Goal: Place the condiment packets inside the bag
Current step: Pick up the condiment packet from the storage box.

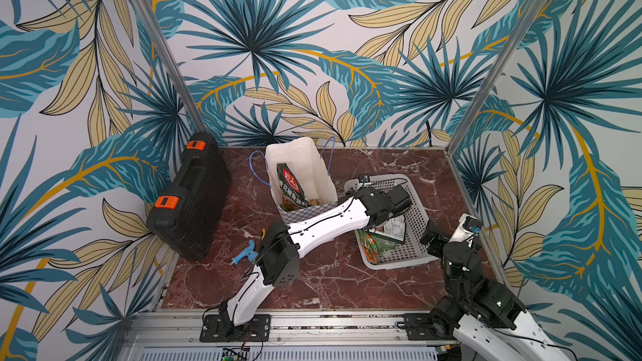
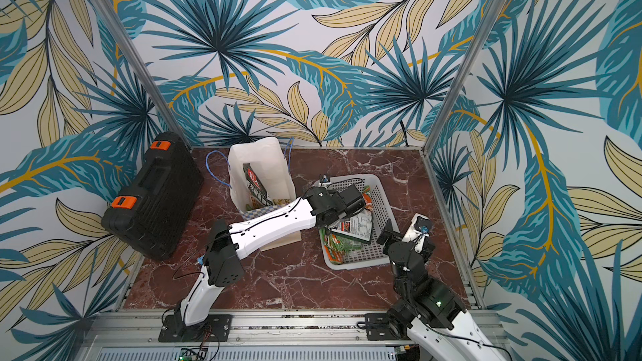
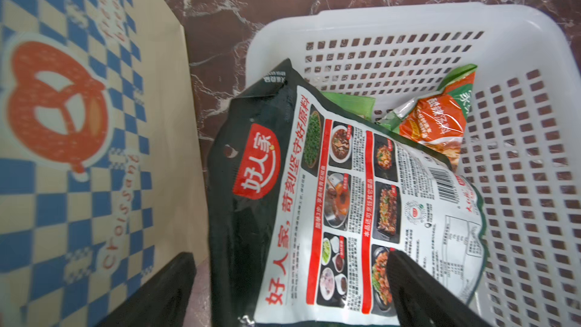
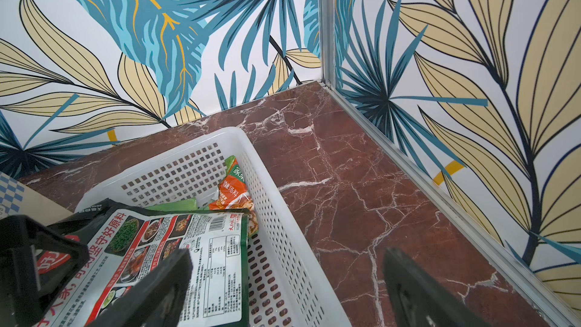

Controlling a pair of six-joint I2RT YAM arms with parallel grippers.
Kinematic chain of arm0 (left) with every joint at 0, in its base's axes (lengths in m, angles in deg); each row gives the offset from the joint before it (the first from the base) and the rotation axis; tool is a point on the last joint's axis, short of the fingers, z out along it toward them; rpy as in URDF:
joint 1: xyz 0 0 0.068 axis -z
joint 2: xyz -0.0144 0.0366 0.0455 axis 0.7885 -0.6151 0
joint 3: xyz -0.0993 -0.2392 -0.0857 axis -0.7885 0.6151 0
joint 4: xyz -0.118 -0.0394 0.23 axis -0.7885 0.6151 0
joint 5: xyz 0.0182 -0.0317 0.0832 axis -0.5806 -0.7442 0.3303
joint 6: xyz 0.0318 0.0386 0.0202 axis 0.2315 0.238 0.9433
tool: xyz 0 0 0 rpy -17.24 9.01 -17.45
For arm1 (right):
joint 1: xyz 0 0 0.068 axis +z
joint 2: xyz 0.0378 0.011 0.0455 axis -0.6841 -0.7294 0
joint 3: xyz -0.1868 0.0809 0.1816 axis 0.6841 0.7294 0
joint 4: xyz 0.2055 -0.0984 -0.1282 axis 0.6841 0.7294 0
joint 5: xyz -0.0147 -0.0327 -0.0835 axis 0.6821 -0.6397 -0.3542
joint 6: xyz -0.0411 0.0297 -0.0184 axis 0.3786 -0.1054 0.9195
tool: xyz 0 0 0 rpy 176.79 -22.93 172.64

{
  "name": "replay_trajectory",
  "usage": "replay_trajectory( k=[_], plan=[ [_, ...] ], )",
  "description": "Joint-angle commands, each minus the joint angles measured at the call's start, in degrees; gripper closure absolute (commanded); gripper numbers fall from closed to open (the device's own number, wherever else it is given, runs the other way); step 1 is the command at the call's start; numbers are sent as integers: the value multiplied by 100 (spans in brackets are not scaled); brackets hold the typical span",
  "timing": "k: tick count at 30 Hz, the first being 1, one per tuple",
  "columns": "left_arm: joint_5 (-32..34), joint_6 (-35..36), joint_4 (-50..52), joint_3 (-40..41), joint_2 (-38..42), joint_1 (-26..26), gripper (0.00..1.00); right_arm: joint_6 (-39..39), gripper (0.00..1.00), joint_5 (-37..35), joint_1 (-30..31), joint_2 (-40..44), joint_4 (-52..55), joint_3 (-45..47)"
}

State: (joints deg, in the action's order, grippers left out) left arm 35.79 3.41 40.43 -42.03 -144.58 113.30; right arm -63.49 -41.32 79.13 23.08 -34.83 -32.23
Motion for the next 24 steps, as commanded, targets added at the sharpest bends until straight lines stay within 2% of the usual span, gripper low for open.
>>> replay_trajectory(
  k=[1,4,9,11,13,15,17,24],
  plan=[
    [676,-300,394,-37,99,42,0,-36,1,34,-17,-10,-38,99],
    [569,-289,120,86,16,32,1,-28,0,37,-17,-1,-41,99],
    [47,40,-708,263,-21,3,25,-30,0,36,-17,4,-28,108],
    [-216,55,-873,333,-17,-77,29,-30,1,39,-11,0,-39,108],
    [-347,9,-879,375,0,-126,29,-29,0,31,-11,12,-36,108],
    [-292,-70,-777,421,43,-133,25,-30,1,43,-17,8,-37,108],
    [-185,-213,-543,423,106,-132,18,-32,0,42,-11,5,-35,114],
    [443,-474,-23,431,209,-28,10,-23,1,73,-19,-35,-68,116]
  ],
)
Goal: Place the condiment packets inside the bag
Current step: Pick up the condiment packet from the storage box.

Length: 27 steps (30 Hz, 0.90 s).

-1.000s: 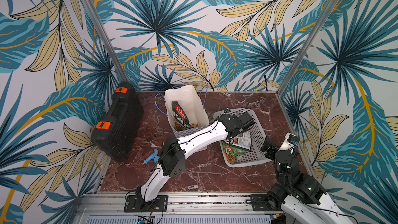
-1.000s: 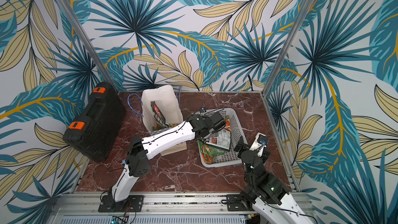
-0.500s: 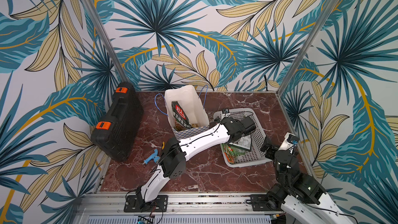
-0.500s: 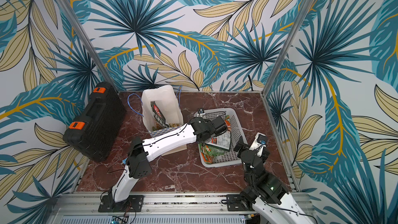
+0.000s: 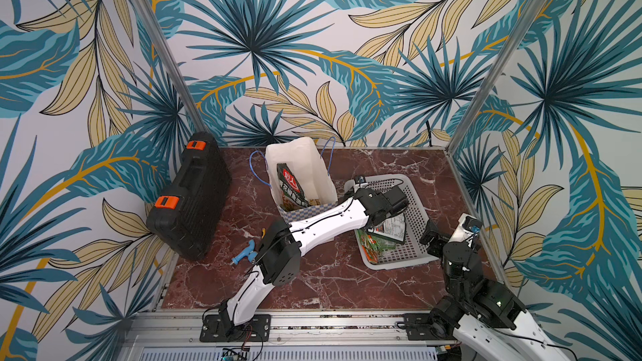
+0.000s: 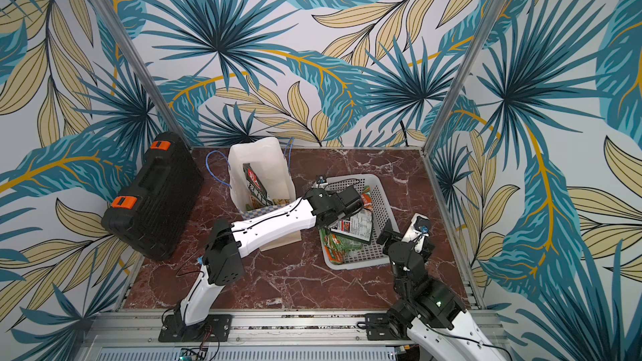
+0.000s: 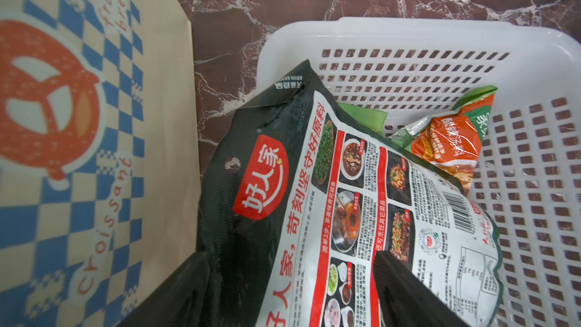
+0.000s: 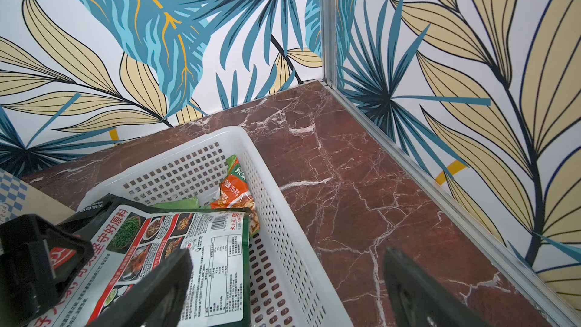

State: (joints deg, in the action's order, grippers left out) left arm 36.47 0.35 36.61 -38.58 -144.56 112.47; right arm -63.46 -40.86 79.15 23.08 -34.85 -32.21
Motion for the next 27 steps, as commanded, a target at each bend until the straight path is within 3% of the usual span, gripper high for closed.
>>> replay_trajectory(
  k=[1,8,17,22,27],
  plan=[
    [426,-208,387,123,184,53,10,-25,0,30,-19,-35,-73,114],
    [477,-338,306,258,-21,27,12,-26,1,23,-17,-34,-72,119],
    [-70,406,-879,485,176,-26,63,-26,0,38,-21,-30,-85,123],
    [-363,791,-1290,448,281,-22,98,-25,1,29,-15,-27,-70,123],
    [-475,1335,-1404,147,482,84,100,-25,0,52,-20,-60,-90,123]
  ],
)
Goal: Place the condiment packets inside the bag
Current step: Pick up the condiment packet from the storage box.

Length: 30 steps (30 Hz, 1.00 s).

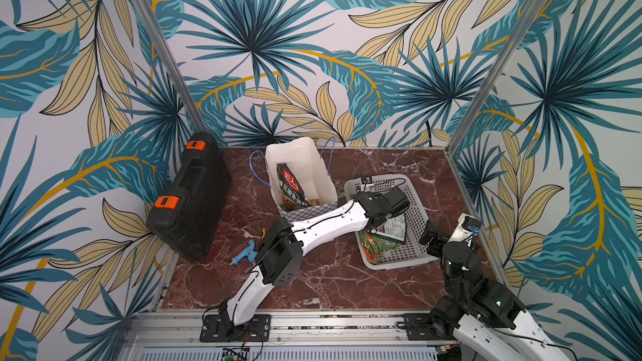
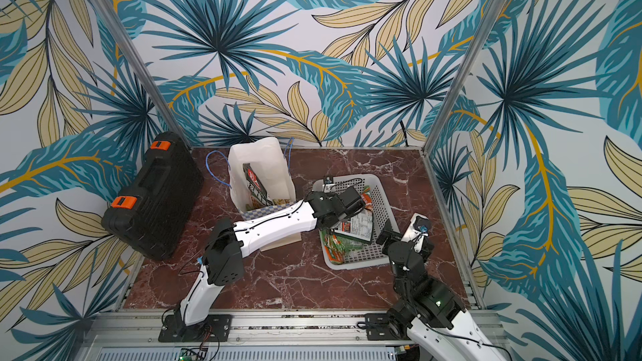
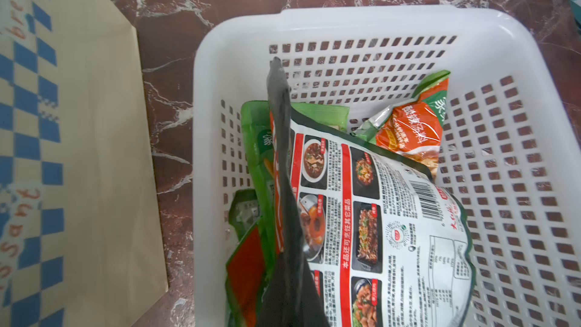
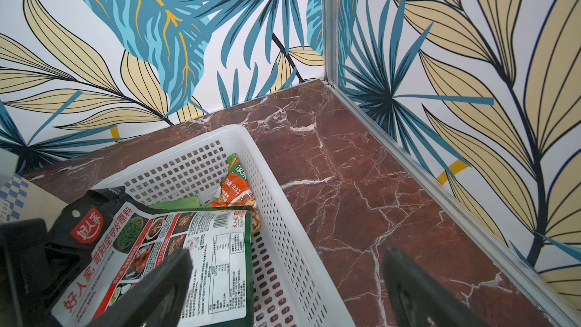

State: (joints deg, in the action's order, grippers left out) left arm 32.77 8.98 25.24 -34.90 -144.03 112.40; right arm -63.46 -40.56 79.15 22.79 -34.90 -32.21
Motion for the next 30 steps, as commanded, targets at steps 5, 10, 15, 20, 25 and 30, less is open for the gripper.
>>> replay_trajectory(
  k=[5,10,15,20,25,30],
  plan=[
    [117,1535,-669,-659,823,410,100,-58,0,-25,-18,-62,-55,117],
    [129,2433,-1450,-745,1336,633,100,-87,1,-103,-16,-28,0,114],
    [-56,3028,-1583,-1241,1585,692,100,-96,0,-125,-15,1,27,114],
    [-513,3566,-1679,-1807,1843,821,100,-89,0,-112,-19,-29,17,114],
    [-848,3831,-1575,-2280,2253,839,100,-83,1,-116,-13,-64,-15,123],
    [-479,4180,-1598,-2258,2866,842,100,-87,1,-116,-17,-152,-44,123]
  ],
)
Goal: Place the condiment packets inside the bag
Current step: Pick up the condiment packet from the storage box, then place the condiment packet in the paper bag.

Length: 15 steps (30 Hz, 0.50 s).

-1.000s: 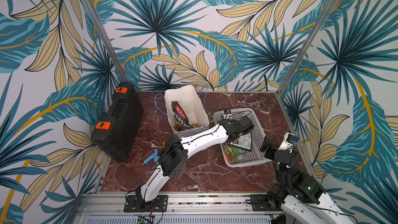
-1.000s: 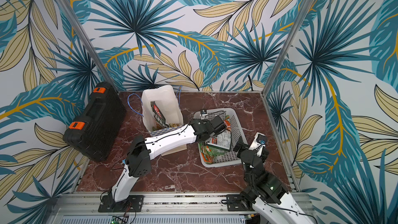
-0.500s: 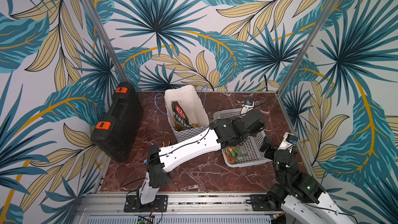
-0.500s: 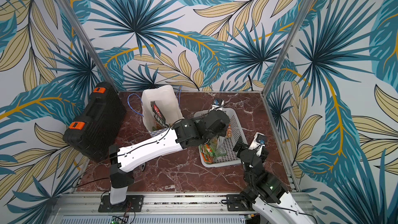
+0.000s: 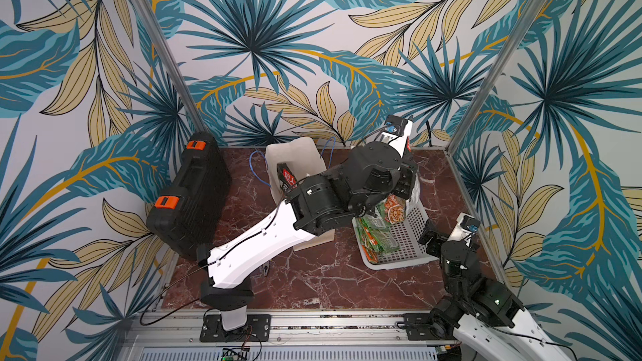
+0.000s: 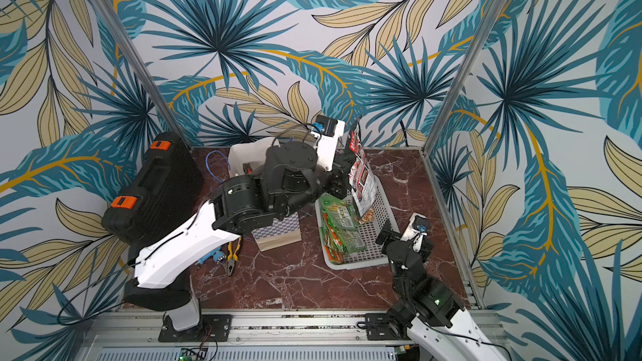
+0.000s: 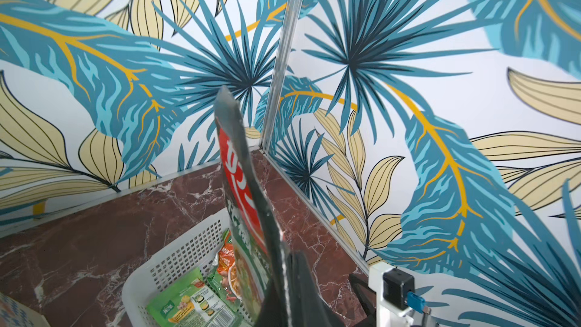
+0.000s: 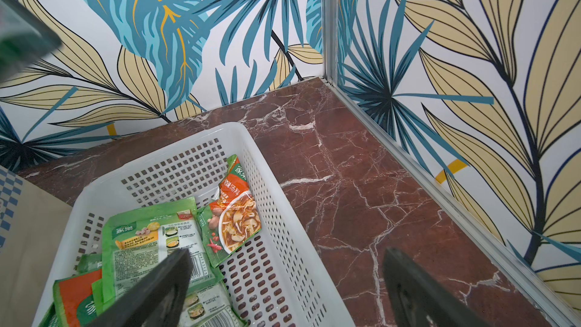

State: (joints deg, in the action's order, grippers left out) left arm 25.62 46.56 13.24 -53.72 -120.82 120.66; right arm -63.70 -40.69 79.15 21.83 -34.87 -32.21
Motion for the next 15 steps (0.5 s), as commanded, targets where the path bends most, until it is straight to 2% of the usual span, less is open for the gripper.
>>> replay_trajectory(
  k=[1,9,15],
  plan=[
    [314,497,-414,-355,657,10,100,-63,0,-99,-16,-63,-53,123],
    [928,966,-526,-119,1484,11,100,-41,0,-85,-14,-171,-104,128],
    [1901,1423,-915,638,2147,13,100,-28,0,-68,-20,-236,-134,138]
  ],
)
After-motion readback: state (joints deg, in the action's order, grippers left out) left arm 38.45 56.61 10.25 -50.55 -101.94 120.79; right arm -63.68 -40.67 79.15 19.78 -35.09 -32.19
